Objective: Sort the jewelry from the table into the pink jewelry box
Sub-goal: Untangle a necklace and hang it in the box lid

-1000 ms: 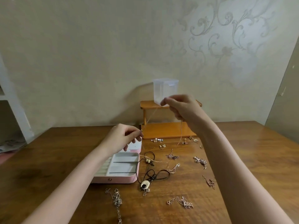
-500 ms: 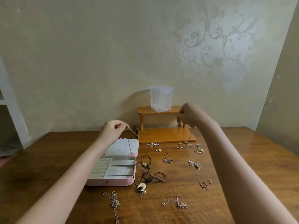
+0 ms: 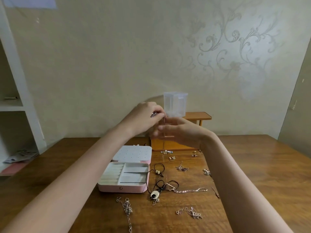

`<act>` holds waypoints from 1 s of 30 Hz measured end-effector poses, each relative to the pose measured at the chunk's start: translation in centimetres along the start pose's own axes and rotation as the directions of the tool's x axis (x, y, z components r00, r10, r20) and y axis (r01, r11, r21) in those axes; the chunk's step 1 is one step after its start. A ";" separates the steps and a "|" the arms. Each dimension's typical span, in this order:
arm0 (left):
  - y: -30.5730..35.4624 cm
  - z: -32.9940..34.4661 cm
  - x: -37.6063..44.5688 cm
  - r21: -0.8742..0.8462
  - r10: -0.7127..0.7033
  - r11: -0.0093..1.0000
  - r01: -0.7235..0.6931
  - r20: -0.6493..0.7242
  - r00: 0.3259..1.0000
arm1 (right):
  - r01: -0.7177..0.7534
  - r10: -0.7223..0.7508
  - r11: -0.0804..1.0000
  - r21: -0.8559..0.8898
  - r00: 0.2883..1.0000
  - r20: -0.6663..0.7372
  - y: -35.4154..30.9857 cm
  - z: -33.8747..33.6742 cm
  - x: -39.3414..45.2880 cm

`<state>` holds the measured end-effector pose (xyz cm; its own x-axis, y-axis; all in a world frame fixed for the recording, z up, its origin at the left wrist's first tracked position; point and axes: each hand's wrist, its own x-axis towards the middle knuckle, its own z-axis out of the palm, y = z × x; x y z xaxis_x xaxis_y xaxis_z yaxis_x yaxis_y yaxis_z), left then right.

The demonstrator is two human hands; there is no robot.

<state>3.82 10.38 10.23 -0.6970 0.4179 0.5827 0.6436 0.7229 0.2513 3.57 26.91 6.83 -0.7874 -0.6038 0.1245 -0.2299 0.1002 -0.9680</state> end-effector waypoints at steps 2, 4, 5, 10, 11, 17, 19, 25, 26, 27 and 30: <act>-0.5 -1.0 0.2 -0.025 -0.012 1.000 0.009 -0.103 0.995 | 0.000 0.004 0.994 0.108 0.999 -0.032 -0.2 0.0 0.1; -2.0 -1.9 0.2 -0.024 -0.035 0.999 0.032 -0.166 0.985 | -0.014 0.022 0.992 0.129 0.998 -0.063 0.1 -0.6 -0.2; -3.0 -2.2 0.0 -0.002 -0.047 0.999 0.048 -0.172 0.984 | -0.016 0.025 0.993 0.116 0.996 -0.081 0.2 -1.0 -0.4; -7.5 -1.4 -2.6 0.099 -0.149 0.982 0.161 -0.114 0.982 | -0.045 -0.011 0.988 -0.146 0.932 -0.363 -0.6 -2.4 -0.5; -8.0 -0.7 -3.4 0.053 -0.175 0.982 0.180 -0.083 0.981 | -0.022 -0.046 0.987 -0.161 0.913 -0.406 -1.1 -2.4 -0.4; -7.1 4.5 -6.9 -0.344 -0.284 0.869 0.356 0.242 0.928 | 0.145 -0.176 0.984 -0.100 0.838 -0.517 -4.7 -1.1 2.0; -6.1 5.3 -7.0 -0.449 -0.277 0.814 0.369 0.259 0.925 | 0.169 -0.182 0.983 -0.072 0.837 -0.517 -5.3 -0.6 3.0; -4.3 4.1 -4.5 -0.745 -0.240 0.569 0.349 0.256 0.937 | 0.246 -0.169 0.963 0.109 0.869 -0.466 -6.5 1.0 5.3; -3.9 3.5 -3.7 -0.776 -0.231 0.543 0.321 0.229 0.946 | 0.249 -0.169 0.960 0.127 0.879 -0.446 -6.6 1.3 5.7; -3.5 2.9 -3.0 -0.785 -0.216 0.545 0.294 0.207 0.954 | 0.254 -0.169 0.955 0.150 0.887 -0.430 -6.6 1.5 6.0; -2.5 2.5 -1.5 -0.845 -0.184 0.471 0.251 0.184 0.966 | 0.277 -0.164 0.934 0.228 0.895 -0.415 -6.7 2.0 6.7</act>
<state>2.44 9.28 6.82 -0.8498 0.3714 0.3741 0.3957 -0.0194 0.9182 0.97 20.57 13.73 -0.9042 -0.2289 0.3606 -0.3023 -0.2534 -0.9189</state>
